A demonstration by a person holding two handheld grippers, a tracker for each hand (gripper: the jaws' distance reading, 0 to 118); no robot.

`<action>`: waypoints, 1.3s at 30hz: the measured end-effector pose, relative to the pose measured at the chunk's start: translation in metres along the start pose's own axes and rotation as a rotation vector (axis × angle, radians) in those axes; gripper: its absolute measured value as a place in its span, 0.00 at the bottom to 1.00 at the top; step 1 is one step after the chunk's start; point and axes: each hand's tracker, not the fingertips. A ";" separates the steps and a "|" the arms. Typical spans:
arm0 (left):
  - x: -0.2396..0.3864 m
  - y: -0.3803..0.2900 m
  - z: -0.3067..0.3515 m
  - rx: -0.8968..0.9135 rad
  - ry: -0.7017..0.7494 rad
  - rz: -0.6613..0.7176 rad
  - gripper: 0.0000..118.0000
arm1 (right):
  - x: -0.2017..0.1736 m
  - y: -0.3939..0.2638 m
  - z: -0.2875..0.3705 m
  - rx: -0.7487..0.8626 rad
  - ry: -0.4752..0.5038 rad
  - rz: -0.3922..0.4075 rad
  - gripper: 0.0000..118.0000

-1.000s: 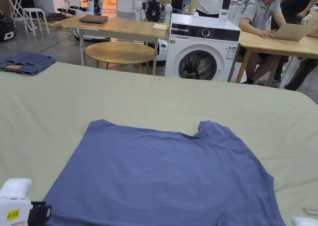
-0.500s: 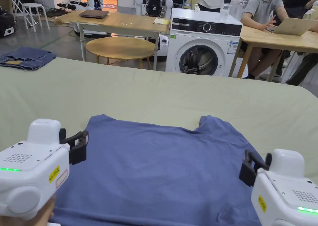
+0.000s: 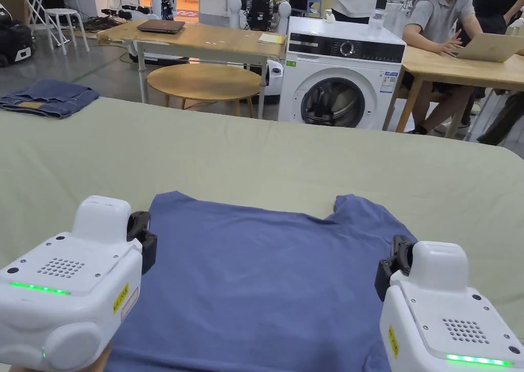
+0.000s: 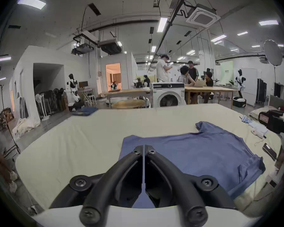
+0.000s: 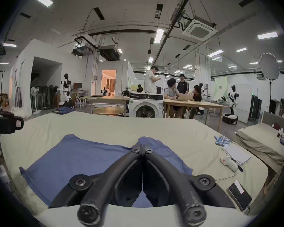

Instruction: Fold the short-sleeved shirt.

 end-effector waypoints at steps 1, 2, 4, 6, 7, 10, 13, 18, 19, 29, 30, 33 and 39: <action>-0.005 -0.002 0.001 -0.028 -0.003 0.007 0.00 | 0.001 0.000 -0.001 -0.008 0.003 0.001 0.00; -0.011 -0.004 0.001 -0.048 -0.003 0.009 0.00 | 0.001 -0.001 -0.001 -0.013 0.003 0.003 0.00; -0.024 -0.010 0.002 -0.126 0.014 0.010 0.00 | 0.003 -0.004 -0.002 -0.035 -0.003 0.014 0.00; -0.041 -0.017 -0.002 -0.227 0.009 0.022 0.00 | 0.006 -0.007 -0.005 -0.060 0.006 0.017 0.00; -0.049 -0.021 -0.004 -0.278 0.006 0.037 0.00 | 0.007 -0.009 -0.006 -0.070 0.006 0.018 0.00; -0.078 -0.036 -0.013 -0.411 -0.012 0.118 0.00 | 0.009 -0.015 -0.008 -0.102 0.011 0.019 0.00; -0.102 -0.054 -0.028 -0.570 -0.035 0.206 0.00 | 0.011 -0.022 -0.009 -0.126 0.018 0.020 0.00; -0.118 -0.081 -0.044 -0.712 -0.012 0.239 0.41 | 0.014 -0.030 -0.011 -0.169 0.017 0.040 0.00; -0.119 -0.085 -0.046 -0.725 0.021 0.230 0.43 | 0.015 -0.031 -0.011 -0.175 0.017 0.042 0.00; -0.098 -0.109 -0.055 -0.792 0.107 0.132 0.27 | 0.034 -0.046 -0.005 -0.267 0.001 0.059 0.00; -0.095 -0.110 -0.055 -0.787 0.087 0.114 0.14 | 0.038 -0.047 -0.004 -0.289 -0.002 0.061 0.00; -0.088 -0.109 -0.054 -0.787 0.017 0.122 0.04 | 0.054 -0.050 -0.004 -0.406 -0.023 0.077 0.04; -0.083 -0.105 -0.043 -0.767 0.026 0.082 0.03 | 0.100 -0.062 0.004 -0.613 -0.051 0.023 0.44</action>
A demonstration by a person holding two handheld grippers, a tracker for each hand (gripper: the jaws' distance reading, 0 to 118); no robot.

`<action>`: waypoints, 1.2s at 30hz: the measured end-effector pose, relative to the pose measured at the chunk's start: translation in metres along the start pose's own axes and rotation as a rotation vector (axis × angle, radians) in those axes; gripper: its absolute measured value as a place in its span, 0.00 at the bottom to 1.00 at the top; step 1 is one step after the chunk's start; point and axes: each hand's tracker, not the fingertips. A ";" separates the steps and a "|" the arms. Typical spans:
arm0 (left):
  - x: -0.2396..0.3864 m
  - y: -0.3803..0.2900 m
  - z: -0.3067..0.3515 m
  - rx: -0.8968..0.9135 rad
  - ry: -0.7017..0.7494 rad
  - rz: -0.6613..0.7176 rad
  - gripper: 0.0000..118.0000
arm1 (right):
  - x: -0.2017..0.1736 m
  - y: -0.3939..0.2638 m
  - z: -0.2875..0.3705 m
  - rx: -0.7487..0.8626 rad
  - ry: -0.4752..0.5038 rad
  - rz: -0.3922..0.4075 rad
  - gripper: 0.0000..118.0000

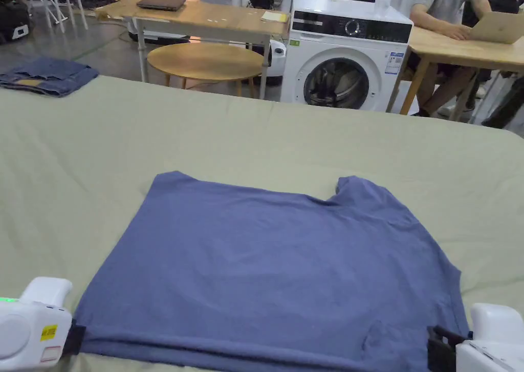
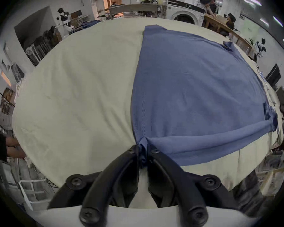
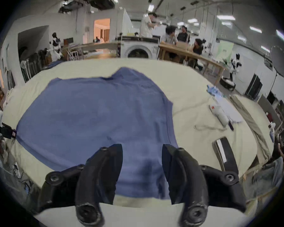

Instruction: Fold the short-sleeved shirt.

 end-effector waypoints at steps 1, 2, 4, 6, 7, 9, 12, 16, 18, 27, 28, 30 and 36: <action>-0.001 -0.001 0.001 0.003 -0.006 0.009 0.03 | 0.005 -0.002 0.000 -0.018 -0.003 0.002 0.44; -0.002 -0.002 0.001 0.004 -0.010 0.012 0.03 | 0.010 -0.006 0.000 -0.047 -0.009 -0.002 0.45; -0.004 -0.002 0.004 0.010 -0.020 0.021 0.03 | 0.019 -0.013 -0.002 -0.111 -0.010 0.002 0.45; -0.005 -0.004 0.006 0.013 -0.028 0.032 0.03 | 0.022 -0.022 -0.009 -0.191 -0.008 0.009 0.44; -0.007 -0.003 0.005 0.014 -0.033 0.036 0.03 | 0.023 -0.029 -0.014 -0.220 -0.001 0.010 0.44; -0.007 -0.006 0.006 0.017 -0.036 0.038 0.03 | 0.025 -0.042 -0.028 -0.278 0.005 0.022 0.38; -0.006 -0.008 0.006 0.020 -0.037 0.037 0.03 | 0.023 -0.055 -0.034 -0.254 0.063 0.004 0.18; -0.007 -0.011 0.008 0.031 -0.038 0.033 0.02 | 0.019 -0.052 -0.029 -0.239 0.073 0.010 0.05; -0.008 -0.012 0.011 0.043 -0.045 0.042 0.02 | 0.021 -0.048 -0.023 -0.210 0.088 0.014 0.05; -0.016 0.036 0.047 0.216 -0.118 0.074 0.02 | 0.032 0.029 0.011 -0.026 0.143 -0.046 0.05; -0.014 0.048 0.048 0.220 -0.110 0.068 0.02 | 0.031 0.041 0.008 -0.019 0.139 -0.043 0.05; -0.012 0.069 0.048 0.259 -0.102 0.054 0.02 | 0.030 0.064 -0.004 -0.002 0.132 -0.029 0.05; -0.013 0.143 0.021 0.271 -0.111 0.075 0.02 | 0.030 0.119 -0.051 0.019 0.108 -0.054 0.05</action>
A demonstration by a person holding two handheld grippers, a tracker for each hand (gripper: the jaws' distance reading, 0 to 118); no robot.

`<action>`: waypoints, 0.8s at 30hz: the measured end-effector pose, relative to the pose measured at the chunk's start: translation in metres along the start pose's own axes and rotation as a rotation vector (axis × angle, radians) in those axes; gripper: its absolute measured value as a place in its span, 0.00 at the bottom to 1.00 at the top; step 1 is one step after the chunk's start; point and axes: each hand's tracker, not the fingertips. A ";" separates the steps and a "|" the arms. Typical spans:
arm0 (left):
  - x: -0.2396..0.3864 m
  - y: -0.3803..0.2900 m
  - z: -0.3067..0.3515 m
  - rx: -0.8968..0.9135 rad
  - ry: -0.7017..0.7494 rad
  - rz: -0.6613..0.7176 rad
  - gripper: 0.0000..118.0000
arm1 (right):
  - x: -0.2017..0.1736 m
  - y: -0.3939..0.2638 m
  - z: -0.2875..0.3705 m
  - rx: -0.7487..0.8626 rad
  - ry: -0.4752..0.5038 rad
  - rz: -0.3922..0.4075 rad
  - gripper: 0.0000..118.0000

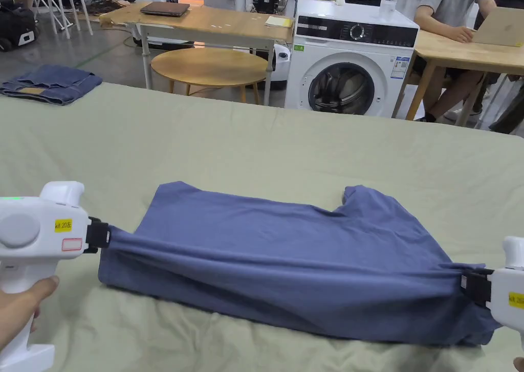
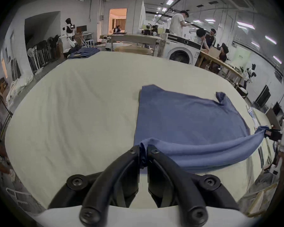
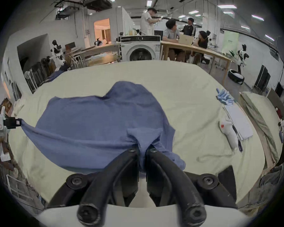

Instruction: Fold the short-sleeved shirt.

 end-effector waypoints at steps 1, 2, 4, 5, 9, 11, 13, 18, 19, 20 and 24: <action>0.000 0.009 -0.009 0.004 0.000 0.001 0.02 | 0.002 0.007 -0.012 0.001 0.002 -0.014 0.05; 0.000 0.016 -0.018 -0.007 -0.003 0.003 0.02 | 0.003 0.013 -0.021 -0.011 -0.001 -0.026 0.05; 0.001 0.030 -0.040 -0.022 -0.012 0.012 0.02 | 0.006 0.022 -0.044 -0.030 0.012 -0.054 0.05; 0.002 0.035 -0.051 -0.044 -0.009 0.005 0.02 | 0.006 0.026 -0.055 -0.036 0.012 -0.055 0.05; 0.003 0.042 -0.092 -0.132 0.012 0.004 0.02 | 0.005 0.035 -0.096 -0.093 0.007 -0.053 0.05; 0.002 0.042 -0.108 -0.160 0.013 0.003 0.02 | 0.007 0.037 -0.116 -0.115 0.010 -0.054 0.05; 0.001 0.040 -0.119 -0.182 0.022 0.009 0.02 | 0.004 0.037 -0.130 -0.137 0.006 -0.031 0.05; 0.004 0.034 -0.130 -0.201 0.025 0.012 0.02 | 0.001 0.034 -0.145 -0.163 -0.022 -0.005 0.12; 0.006 0.035 -0.131 -0.200 0.030 0.006 0.02 | 0.000 0.034 -0.145 -0.161 -0.044 0.005 0.12; 0.007 0.034 -0.130 -0.205 0.031 -0.001 0.03 | -0.002 0.033 -0.144 -0.148 -0.084 0.034 0.19; 0.014 0.033 -0.110 -0.155 0.033 -0.032 0.33 | -0.012 0.030 -0.121 -0.025 -0.119 0.087 0.47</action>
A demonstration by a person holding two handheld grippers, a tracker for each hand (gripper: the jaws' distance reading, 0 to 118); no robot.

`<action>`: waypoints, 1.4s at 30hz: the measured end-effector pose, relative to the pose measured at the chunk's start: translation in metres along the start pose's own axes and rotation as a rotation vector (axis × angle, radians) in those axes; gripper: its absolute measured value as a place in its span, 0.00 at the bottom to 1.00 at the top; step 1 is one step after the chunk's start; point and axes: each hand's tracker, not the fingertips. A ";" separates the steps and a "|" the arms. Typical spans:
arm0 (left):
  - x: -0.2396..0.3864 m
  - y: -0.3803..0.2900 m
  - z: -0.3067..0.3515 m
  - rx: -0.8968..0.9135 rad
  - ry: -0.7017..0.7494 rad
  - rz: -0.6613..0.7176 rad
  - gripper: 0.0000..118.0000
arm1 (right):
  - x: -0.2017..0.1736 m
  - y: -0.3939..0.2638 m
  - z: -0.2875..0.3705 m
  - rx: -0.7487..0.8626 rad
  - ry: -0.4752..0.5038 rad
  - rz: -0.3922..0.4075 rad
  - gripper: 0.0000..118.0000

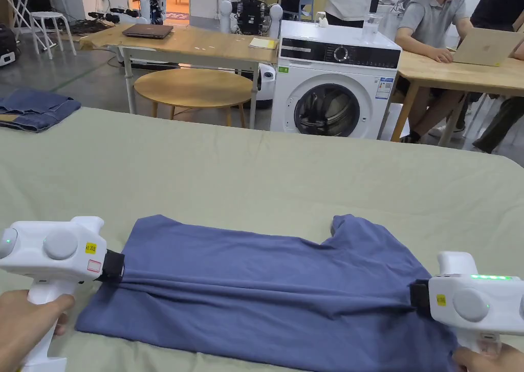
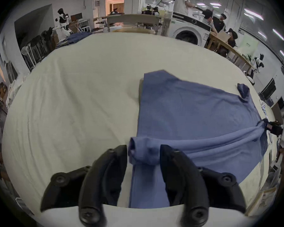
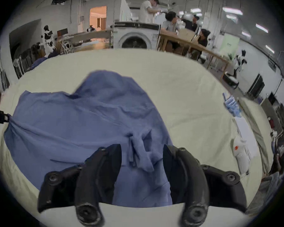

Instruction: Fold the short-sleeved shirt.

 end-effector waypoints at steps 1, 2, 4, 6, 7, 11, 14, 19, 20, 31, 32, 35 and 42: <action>0.003 -0.003 0.011 0.045 -0.015 -0.011 0.36 | -0.003 0.000 0.011 0.046 0.018 -0.011 0.47; 0.006 -0.006 0.019 0.087 -0.028 -0.012 0.39 | -0.006 -0.001 0.020 0.075 0.026 -0.018 0.47; 0.013 -0.014 0.040 0.179 -0.067 -0.036 0.39 | -0.016 -0.004 0.045 0.178 0.036 -0.044 0.47; 0.024 -0.027 0.061 0.266 -0.072 -0.057 0.39 | -0.028 -0.009 0.067 0.264 0.029 -0.062 0.47; 0.029 -0.033 0.071 0.326 -0.067 -0.059 0.39 | -0.035 -0.014 0.080 0.309 0.033 -0.083 0.47; 0.050 -0.067 0.109 0.516 -0.042 -0.085 0.39 | -0.063 -0.031 0.122 0.450 0.079 -0.137 0.40; 0.063 -0.093 0.133 0.620 -0.019 -0.079 0.32 | -0.083 -0.042 0.145 0.504 0.093 -0.126 0.10; 0.071 -0.112 0.145 0.669 0.008 -0.051 0.00 | -0.103 -0.057 0.166 0.558 0.086 -0.086 0.00; 0.072 -0.115 0.147 0.679 -0.002 -0.059 0.00 | -0.104 -0.060 0.169 0.561 0.089 -0.078 0.00; 0.036 -0.093 0.124 0.415 0.016 -0.087 0.00 | -0.104 -0.068 0.167 0.528 0.110 -0.035 0.00; 0.027 -0.082 0.114 0.348 0.010 -0.072 0.00 | -0.102 -0.070 0.165 0.523 0.112 -0.034 0.00; 0.004 -0.053 0.085 0.160 -0.024 -0.052 0.00 | -0.098 -0.073 0.159 0.498 0.105 -0.030 0.00; -0.022 -0.018 0.020 -0.155 -0.050 0.004 0.20 | -0.090 -0.079 0.141 0.377 0.113 -0.008 0.00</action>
